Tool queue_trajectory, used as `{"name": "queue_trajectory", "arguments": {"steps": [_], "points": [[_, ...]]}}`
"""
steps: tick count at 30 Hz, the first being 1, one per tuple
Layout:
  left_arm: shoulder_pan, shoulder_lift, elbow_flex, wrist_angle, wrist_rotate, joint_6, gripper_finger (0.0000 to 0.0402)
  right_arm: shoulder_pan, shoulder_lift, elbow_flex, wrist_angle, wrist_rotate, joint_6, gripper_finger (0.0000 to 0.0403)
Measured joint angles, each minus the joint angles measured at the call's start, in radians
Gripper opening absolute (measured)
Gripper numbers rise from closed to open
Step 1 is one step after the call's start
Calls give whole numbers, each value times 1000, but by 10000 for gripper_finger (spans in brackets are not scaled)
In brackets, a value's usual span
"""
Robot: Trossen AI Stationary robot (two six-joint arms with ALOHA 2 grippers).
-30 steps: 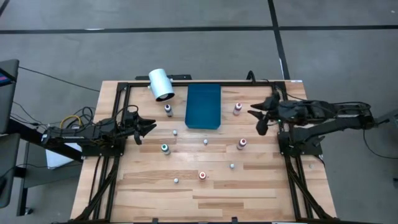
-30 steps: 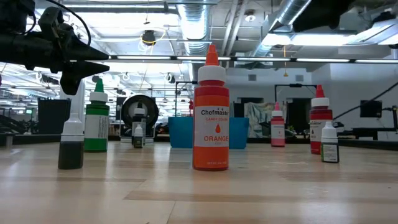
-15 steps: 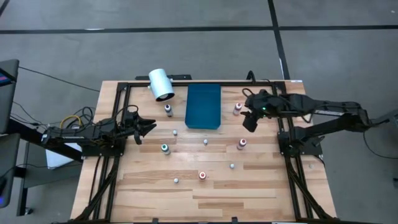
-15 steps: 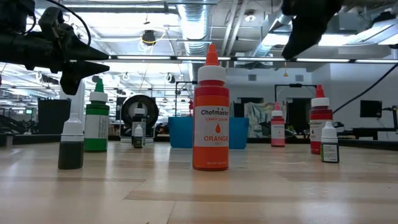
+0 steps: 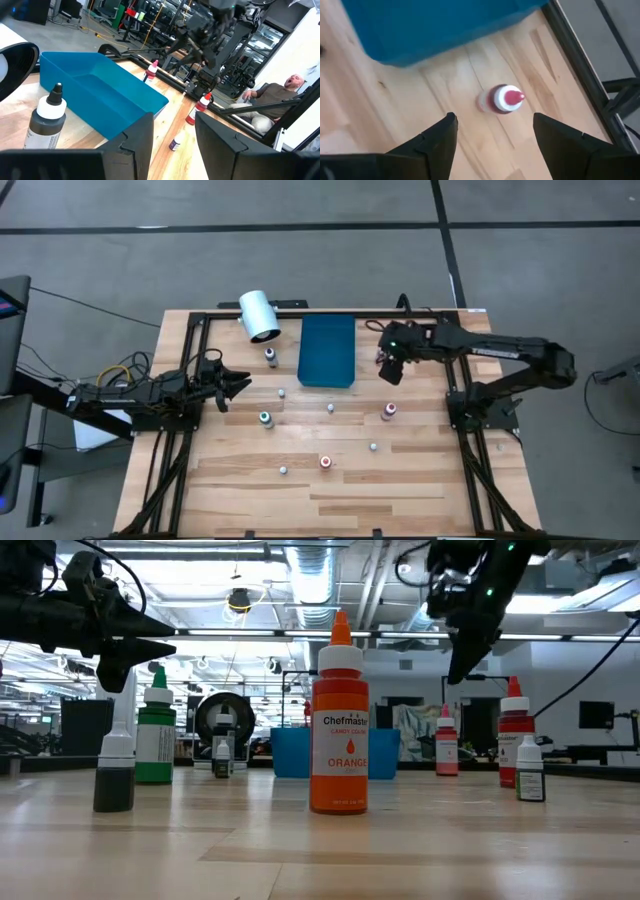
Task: Pick & Place food coloring
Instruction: Put the large pink food coloring bottle into the blue bin
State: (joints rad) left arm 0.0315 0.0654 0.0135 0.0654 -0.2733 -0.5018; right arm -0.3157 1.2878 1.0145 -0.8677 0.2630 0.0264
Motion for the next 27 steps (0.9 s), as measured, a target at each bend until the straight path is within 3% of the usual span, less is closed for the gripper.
{"name": "queue_trajectory", "arguments": {"steps": [27], "points": [[0,0,0,-2,1,0,136,-126,223,0,104,-24,-157,249]]}}
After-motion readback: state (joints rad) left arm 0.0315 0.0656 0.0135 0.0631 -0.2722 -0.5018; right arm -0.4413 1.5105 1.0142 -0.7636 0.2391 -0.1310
